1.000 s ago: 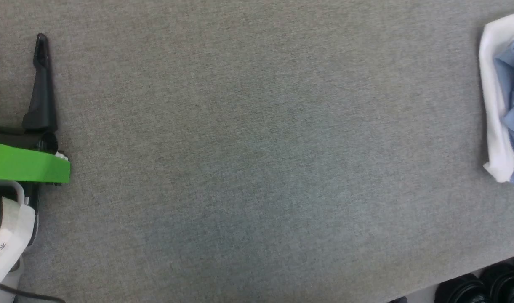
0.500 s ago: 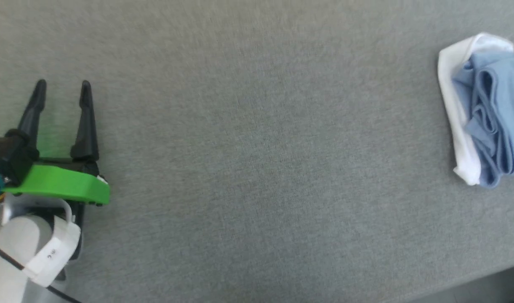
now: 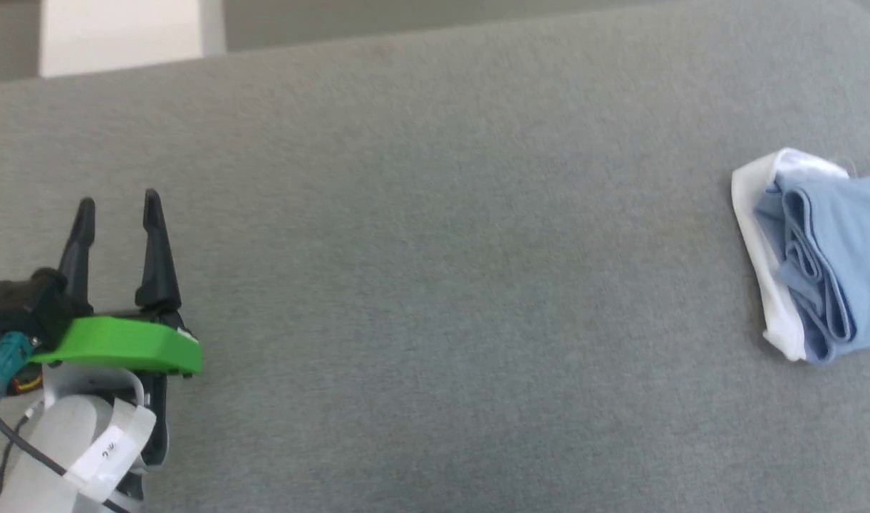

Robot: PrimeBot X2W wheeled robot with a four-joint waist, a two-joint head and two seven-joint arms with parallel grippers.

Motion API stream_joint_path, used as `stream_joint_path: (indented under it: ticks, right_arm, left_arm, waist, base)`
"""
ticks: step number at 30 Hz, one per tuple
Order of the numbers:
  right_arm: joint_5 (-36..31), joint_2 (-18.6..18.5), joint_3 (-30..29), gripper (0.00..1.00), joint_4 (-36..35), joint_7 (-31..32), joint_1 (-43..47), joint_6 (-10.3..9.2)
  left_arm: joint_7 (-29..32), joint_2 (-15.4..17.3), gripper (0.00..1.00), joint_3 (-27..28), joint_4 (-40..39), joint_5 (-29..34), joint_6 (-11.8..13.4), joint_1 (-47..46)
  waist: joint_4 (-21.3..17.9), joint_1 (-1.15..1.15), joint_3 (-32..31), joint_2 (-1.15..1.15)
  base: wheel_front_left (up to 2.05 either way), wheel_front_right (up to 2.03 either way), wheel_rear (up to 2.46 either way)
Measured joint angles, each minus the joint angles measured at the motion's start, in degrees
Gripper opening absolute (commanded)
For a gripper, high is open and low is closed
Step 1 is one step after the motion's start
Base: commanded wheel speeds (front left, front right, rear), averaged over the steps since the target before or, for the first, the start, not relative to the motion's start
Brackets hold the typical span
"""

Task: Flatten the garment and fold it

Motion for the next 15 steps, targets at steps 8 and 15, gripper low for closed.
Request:
stream_joint_path:
  ticks: [8,15]
  right_arm:
    - [-2.6,8.5,-1.6,1.0,-2.6,-10.5,9.8,-0.01]
    - [-6.7,14.7,-4.1,1.0,-4.9,-17.7,19.8,-0.02]
  left_arm:
    - [-1.0,-1.8,1.0,0.9,2.3,-1.9,0.0,2.6]
    - [-1.5,-3.0,1.0,1.7,3.8,-3.6,0.0,4.5]
  waist:
    - [3.8,0.0,-6.9,0.0]
    - [7.1,0.0,-11.8,0.0]
  base:
    - [0.0,0.0,0.0]
    - [0.0,0.0,0.0]
